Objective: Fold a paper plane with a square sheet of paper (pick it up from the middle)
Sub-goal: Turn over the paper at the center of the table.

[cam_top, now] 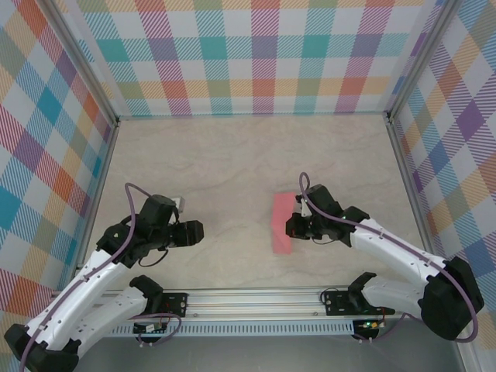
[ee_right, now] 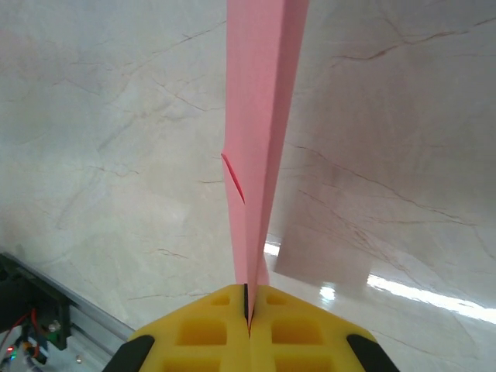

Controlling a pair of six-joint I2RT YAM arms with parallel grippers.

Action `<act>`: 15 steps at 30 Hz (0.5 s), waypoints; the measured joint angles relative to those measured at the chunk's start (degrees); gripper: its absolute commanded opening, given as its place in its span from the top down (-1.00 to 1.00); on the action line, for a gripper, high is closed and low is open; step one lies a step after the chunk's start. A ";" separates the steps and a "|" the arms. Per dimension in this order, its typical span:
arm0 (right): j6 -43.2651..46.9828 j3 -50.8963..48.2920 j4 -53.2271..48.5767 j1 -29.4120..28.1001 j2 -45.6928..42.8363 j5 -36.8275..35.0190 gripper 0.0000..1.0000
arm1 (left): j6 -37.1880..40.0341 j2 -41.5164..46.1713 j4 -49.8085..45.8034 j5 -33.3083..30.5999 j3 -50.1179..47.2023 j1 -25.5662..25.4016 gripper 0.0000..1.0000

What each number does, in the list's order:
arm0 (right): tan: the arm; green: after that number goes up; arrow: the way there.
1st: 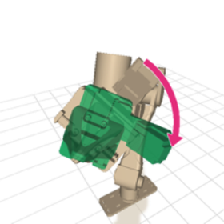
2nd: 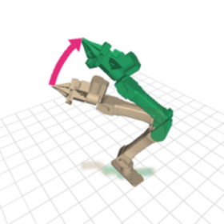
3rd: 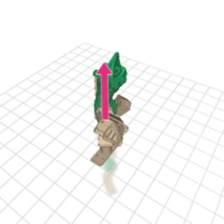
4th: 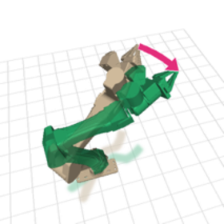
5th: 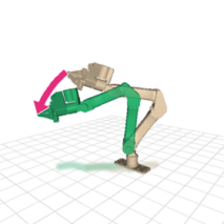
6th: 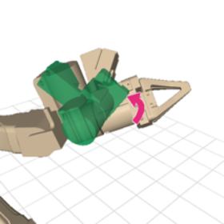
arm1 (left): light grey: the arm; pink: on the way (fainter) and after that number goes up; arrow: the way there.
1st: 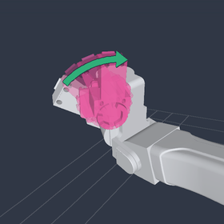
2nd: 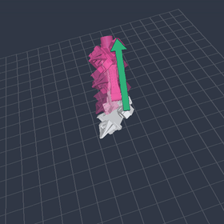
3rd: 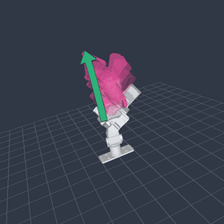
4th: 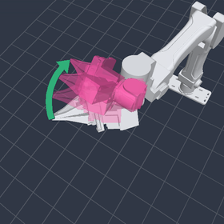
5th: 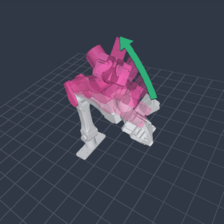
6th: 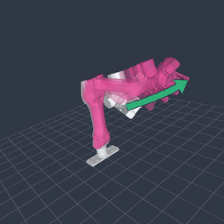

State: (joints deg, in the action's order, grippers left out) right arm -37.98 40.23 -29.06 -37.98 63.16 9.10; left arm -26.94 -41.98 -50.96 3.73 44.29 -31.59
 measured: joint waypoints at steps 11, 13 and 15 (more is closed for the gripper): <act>6.69 25.99 -24.09 -4.07 16.81 -20.04 0.98 | 0.00 0.24 -0.04 -0.85 0.00 0.02 -0.44; 5.77 31.26 -28.70 -5.81 23.45 -26.12 1.00 | 0.00 0.46 -0.11 -1.33 0.00 0.02 -0.45; 4.74 35.06 -32.37 -7.10 29.09 -30.64 1.00 | 0.00 0.98 -0.15 -1.79 0.00 0.02 -0.46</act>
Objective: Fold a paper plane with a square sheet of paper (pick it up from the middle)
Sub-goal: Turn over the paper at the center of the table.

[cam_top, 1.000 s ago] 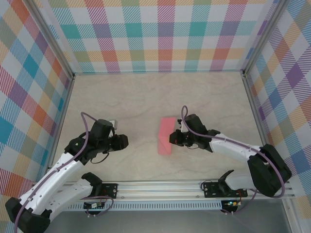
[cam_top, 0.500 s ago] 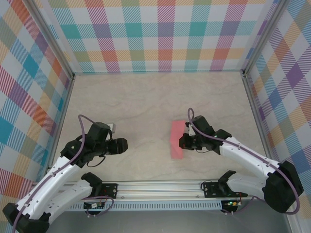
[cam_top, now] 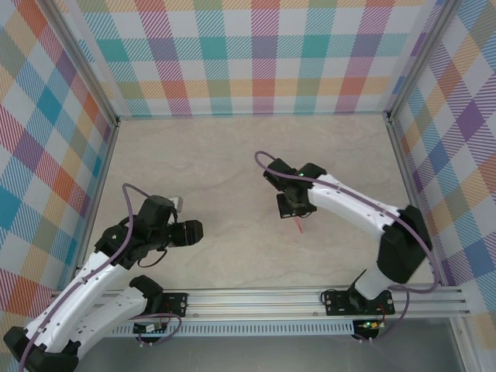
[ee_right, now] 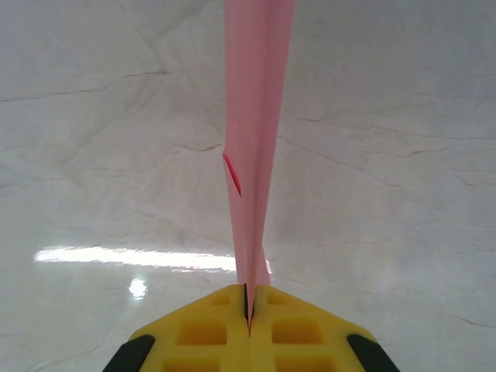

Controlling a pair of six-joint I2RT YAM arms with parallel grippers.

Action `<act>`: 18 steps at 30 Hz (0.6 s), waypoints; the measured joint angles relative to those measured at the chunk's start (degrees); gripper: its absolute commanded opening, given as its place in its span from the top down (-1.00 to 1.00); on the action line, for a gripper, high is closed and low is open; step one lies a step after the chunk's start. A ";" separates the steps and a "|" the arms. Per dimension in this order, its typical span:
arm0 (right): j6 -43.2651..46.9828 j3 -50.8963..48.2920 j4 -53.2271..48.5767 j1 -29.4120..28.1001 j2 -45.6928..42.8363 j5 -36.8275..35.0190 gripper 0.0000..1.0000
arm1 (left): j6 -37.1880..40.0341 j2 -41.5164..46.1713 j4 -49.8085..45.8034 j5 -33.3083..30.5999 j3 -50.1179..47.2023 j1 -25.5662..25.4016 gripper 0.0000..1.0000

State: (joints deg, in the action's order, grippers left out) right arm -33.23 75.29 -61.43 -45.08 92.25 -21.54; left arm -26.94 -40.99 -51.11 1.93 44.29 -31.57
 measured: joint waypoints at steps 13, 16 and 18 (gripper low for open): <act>-4.02 15.21 -8.13 -7.32 23.26 -3.21 0.71 | -1.29 3.65 -0.59 -3.26 0.00 0.00 -0.50; -4.04 17.35 -7.06 -8.48 27.06 0.24 0.59 | -2.01 6.08 -0.98 -4.17 -0.02 0.00 -0.55; -3.87 17.73 -6.08 -8.94 28.20 2.47 0.55 | -2.16 7.13 -1.03 -4.76 -0.02 0.00 -0.56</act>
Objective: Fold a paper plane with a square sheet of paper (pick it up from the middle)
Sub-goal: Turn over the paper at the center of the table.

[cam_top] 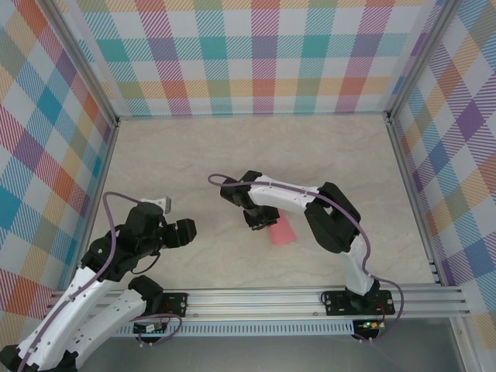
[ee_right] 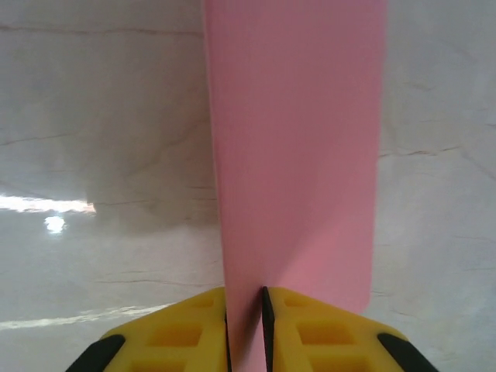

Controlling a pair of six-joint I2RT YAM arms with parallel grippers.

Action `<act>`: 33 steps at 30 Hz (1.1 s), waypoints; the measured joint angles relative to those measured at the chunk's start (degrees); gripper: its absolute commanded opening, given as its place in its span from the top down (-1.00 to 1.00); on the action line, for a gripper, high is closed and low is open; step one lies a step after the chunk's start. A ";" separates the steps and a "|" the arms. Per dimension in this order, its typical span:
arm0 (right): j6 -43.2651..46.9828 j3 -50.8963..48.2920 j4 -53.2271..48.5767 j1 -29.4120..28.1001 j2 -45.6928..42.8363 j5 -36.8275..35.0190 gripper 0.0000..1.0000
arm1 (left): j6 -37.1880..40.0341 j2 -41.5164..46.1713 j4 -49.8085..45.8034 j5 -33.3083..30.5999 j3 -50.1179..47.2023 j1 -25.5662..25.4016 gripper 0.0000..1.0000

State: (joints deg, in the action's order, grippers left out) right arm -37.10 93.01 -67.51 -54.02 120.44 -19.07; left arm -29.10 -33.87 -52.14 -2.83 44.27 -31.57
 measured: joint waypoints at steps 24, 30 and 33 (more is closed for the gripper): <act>4.94 -18.12 30.08 9.01 -20.31 32.48 -0.14 | -6.05 -16.15 16.22 8.61 -5.68 0.00 -0.47; 4.98 -27.63 35.54 17.97 -25.20 34.29 0.16 | -7.74 -29.16 26.08 14.69 -5.38 -0.33 -0.36; 5.07 -30.88 36.54 21.62 -25.03 34.86 0.17 | -8.28 -35.76 29.66 16.52 -4.02 -0.98 -0.35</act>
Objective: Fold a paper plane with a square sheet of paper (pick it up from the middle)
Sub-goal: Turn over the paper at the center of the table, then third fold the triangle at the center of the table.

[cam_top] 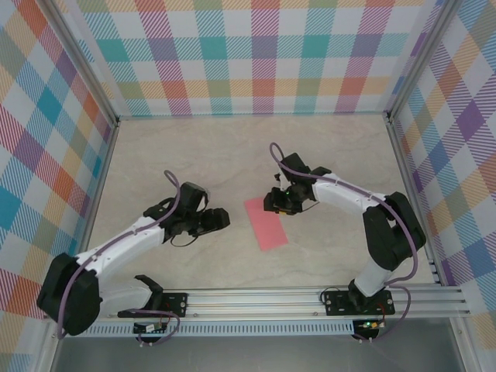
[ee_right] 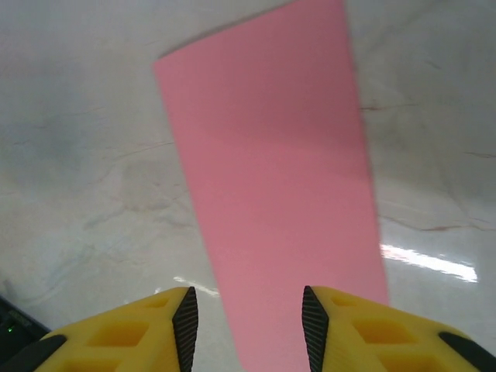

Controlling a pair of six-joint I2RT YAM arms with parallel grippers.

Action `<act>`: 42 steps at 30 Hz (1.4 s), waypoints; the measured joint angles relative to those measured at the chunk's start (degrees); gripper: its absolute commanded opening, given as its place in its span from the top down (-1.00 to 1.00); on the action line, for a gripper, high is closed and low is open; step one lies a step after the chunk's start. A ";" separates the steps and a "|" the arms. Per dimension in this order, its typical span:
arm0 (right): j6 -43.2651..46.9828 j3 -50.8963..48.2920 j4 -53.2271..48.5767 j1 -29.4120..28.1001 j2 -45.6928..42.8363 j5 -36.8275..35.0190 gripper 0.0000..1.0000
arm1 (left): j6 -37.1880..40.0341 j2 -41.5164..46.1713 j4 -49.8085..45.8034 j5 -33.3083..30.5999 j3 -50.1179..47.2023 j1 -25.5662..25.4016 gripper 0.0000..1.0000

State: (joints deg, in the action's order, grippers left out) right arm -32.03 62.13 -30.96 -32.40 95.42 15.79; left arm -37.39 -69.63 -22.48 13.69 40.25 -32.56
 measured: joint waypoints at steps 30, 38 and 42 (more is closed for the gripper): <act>-2.14 -18.75 16.35 2.78 -2.58 7.08 0.32 | -1.77 -33.03 14.45 6.69 16.48 -3.63 0.06; -5.01 -22.01 18.91 2.67 -4.50 9.88 0.29 | -0.50 -35.58 14.93 8.17 18.67 -3.80 0.09; -5.03 -21.99 18.69 2.67 -4.50 9.84 0.29 | 0.15 -36.54 14.91 8.37 20.33 -4.02 0.10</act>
State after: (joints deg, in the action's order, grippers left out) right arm -37.06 40.14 -12.27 -29.74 90.91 25.63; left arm -37.23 -106.17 -7.57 22.06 60.58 -36.58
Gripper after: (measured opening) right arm 0.355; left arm 0.451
